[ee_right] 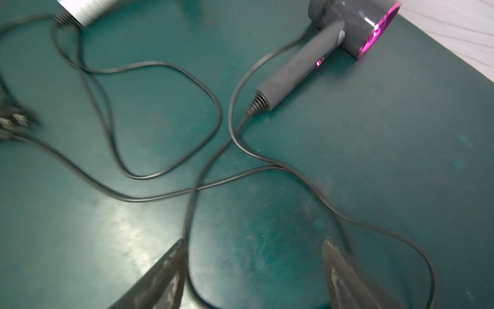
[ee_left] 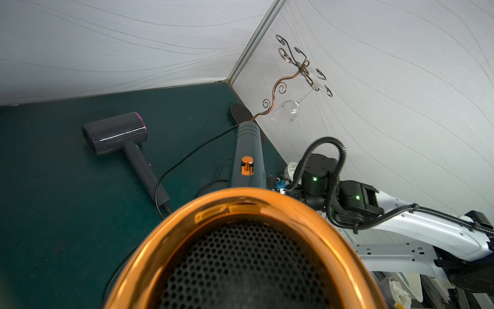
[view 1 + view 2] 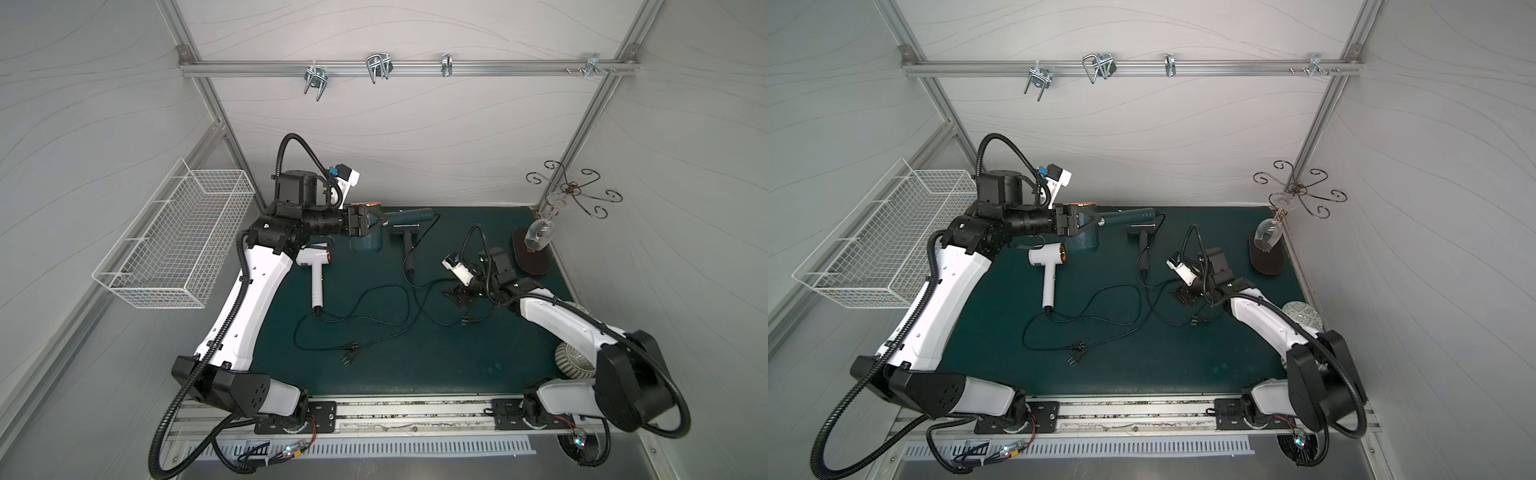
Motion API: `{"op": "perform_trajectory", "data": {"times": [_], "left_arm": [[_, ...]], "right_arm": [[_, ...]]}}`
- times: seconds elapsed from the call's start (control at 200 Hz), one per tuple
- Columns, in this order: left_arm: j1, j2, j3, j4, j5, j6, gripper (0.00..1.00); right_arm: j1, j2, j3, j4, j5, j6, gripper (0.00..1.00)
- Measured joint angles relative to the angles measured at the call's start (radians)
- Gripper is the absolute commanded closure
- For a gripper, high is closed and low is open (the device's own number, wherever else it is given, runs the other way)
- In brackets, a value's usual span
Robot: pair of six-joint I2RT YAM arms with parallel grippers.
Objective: Wrap the cord around the hair dryer
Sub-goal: Wrap the power cord around the hair dryer.
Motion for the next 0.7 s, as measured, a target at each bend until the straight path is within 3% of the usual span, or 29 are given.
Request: {"op": "perform_trajectory", "data": {"times": [0.405,0.7], "left_arm": [[0.005,0.048,0.216,0.023,0.029,-0.011,1.0],[0.009,0.098,0.29,0.023,0.032,-0.005,1.0]], "right_arm": [[-0.034,0.178,0.143,0.052,-0.039,-0.174,0.28],[-0.15,0.328,0.271,0.04,-0.003,-0.248,0.31]]}}
